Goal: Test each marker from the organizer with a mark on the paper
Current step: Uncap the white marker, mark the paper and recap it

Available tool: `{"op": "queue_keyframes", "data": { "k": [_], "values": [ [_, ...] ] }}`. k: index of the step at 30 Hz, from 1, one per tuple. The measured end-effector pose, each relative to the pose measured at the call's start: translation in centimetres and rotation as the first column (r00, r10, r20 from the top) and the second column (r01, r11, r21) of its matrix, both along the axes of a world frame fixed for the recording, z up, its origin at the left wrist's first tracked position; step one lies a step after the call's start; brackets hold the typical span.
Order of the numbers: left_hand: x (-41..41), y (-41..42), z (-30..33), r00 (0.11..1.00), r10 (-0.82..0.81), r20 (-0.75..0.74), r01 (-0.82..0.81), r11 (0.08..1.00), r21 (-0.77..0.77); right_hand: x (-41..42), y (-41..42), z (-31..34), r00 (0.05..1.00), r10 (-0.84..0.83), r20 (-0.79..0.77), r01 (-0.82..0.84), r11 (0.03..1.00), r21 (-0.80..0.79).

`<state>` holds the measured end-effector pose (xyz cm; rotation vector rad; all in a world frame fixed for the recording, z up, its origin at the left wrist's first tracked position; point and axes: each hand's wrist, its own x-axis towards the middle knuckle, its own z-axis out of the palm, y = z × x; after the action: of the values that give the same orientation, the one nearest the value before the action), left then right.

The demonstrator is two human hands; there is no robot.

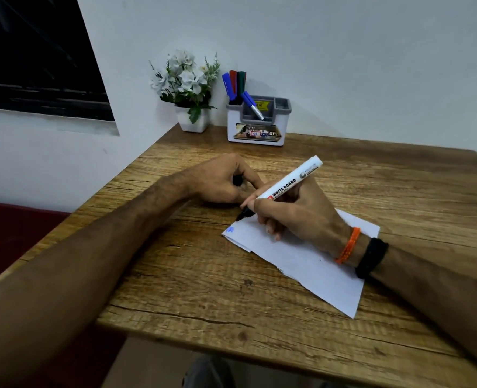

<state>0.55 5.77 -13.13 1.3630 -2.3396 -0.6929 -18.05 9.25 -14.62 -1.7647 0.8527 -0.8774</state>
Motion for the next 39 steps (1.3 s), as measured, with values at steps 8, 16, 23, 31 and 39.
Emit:
{"op": "queue_keyframes", "data": {
  "k": [8,16,23,31,39],
  "values": [
    [0.02,-0.25,-0.13,0.998,-0.042,-0.039,0.042,0.999,-0.002,-0.03,0.06,-0.19,0.997,-0.05,-0.05,0.048,0.998,-0.033],
    [0.17,-0.7,-0.44,0.997,-0.059,-0.048,0.058,0.998,-0.019,-0.01,0.35,-0.2,0.996,-0.024,-0.09,0.018,0.997,-0.071],
    [0.1,-0.64,-0.29,0.998,-0.041,-0.039,0.04,0.999,-0.009,0.04,0.31,-0.16,0.993,-0.079,-0.084,0.073,0.995,-0.071],
    [0.14,-0.66,-0.27,0.999,-0.045,-0.023,0.045,0.999,-0.001,0.08,0.42,-0.12,0.993,-0.068,-0.096,0.059,0.994,-0.093],
    [0.26,-1.0,-0.52,0.999,-0.036,-0.031,0.036,0.999,0.001,0.15,0.38,-0.11,0.993,-0.056,-0.107,0.047,0.995,-0.086]
  ]
}}
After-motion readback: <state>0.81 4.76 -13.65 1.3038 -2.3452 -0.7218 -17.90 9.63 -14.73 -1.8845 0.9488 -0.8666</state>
